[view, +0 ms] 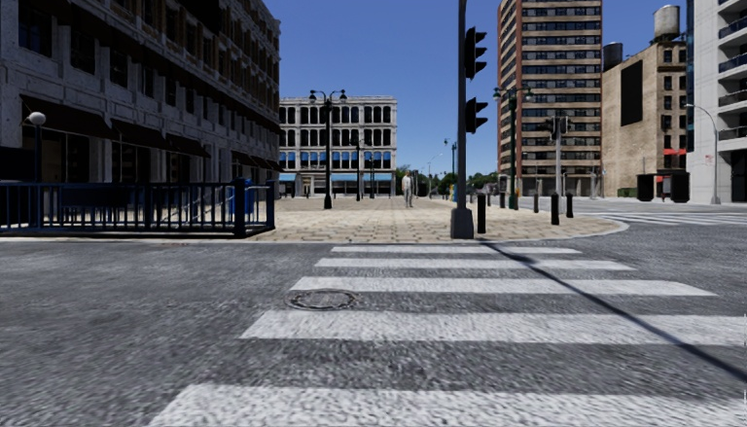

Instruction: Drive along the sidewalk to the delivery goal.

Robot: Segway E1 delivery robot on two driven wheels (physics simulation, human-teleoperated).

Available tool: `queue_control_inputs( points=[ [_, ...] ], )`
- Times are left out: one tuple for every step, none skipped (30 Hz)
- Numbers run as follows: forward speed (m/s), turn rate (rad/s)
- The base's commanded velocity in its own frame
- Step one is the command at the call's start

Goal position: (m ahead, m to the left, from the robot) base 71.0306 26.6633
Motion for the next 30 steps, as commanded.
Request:
queue_control_inputs(
  points=[
    [1.98,0.0],
    [1.98,0.0],
    [1.98,0.0],
    [1.95,0.0],
    [1.94,0.0],
    [1.94,0.0],
    [1.94,0.0],
    [1.94,0.0],
    [1.94,0.0],
    [1.94,0.0],
    [1.96,0.0],
    [2.0,0.0],
    [1.98,0.0],
    [1.98,0.0],
    [1.98,0.0],
    [1.98,0.0],
    [1.98,0.0],
    [1.97,0.0],
    [1.97,0.0],
    [1.97,0.0],
    [1.97,0.0],
    [1.97,0.0],
    [1.97,0.0],
    [1.97,0.0],
    [1.97,0.0],
    [1.97,-0.11],
    [1.97,-0.23],
    [1.97,-0.26],
    [1.97,-0.26],
    [1.97,-0.26]
  ],
)
